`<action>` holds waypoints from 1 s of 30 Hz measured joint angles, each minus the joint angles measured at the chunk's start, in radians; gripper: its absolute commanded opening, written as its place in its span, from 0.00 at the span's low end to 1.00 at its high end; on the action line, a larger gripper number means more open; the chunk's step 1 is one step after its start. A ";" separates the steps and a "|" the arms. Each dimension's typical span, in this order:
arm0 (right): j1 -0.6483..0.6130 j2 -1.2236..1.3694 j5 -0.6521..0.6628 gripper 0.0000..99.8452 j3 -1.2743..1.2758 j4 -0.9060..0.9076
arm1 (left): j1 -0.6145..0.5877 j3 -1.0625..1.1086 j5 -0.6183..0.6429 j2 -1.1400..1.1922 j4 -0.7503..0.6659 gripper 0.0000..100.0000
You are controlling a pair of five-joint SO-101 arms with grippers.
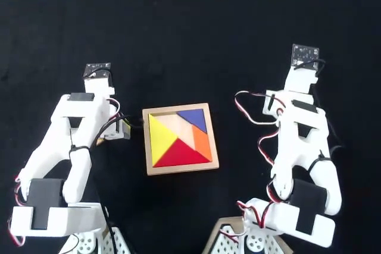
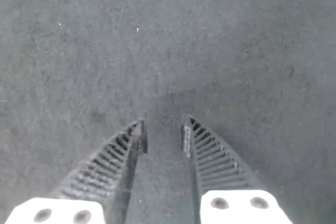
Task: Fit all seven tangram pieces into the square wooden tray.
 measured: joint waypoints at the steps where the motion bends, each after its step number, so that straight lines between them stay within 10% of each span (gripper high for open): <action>1: 0.000 0.000 0.000 0.12 0.000 0.000 | -0.002 0.000 0.000 0.000 0.000 0.24; 30: 0.000 0.000 0.000 0.12 0.000 0.000 | -0.015 -0.009 -0.066 0.002 -0.044 0.24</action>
